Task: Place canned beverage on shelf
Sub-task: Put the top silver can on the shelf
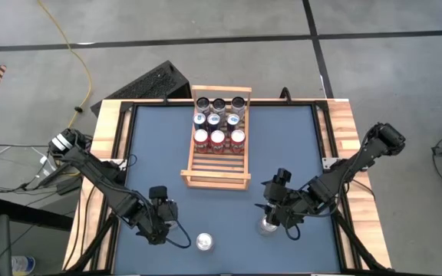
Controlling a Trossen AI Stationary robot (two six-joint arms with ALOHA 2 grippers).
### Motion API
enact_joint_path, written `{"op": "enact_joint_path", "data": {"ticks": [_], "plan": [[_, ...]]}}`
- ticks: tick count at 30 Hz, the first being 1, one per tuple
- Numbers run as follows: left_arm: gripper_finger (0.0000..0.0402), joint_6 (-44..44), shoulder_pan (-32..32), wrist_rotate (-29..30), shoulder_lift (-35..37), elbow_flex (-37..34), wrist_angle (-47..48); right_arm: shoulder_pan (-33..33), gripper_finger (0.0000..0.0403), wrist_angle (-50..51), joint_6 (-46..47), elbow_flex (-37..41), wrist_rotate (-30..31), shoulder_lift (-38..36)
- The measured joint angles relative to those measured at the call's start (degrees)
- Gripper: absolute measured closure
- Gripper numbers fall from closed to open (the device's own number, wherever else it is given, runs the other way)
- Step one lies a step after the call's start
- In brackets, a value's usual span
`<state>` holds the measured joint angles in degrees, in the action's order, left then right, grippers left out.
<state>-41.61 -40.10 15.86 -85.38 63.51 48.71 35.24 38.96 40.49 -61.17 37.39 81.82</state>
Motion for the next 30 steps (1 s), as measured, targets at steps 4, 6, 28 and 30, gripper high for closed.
{"op": "enact_joint_path", "data": {"ticks": [4,6,28,30], "plan": [[0.013,1.0,0.0,1.5,-0.1,0.8,-0.2,0.0,0.0065,0.0,0.0,0.0,0.0,0.0],[0.013,2.5,0.1,2.6,-0.1,2.3,-0.2,0.0,0.0065,0.0,0.0,0.0,0.0,0.0],[0.013,33.1,16.2,4.0,2.6,30.1,17.9,0.0,0.0065,1.5,0.0,0.0,0.0,0.0],[0.013,36.6,18.6,2.8,2.6,32.4,18.2,0.0,0.0065,1.7,0.0,0.0,0.0,0.0]]}}
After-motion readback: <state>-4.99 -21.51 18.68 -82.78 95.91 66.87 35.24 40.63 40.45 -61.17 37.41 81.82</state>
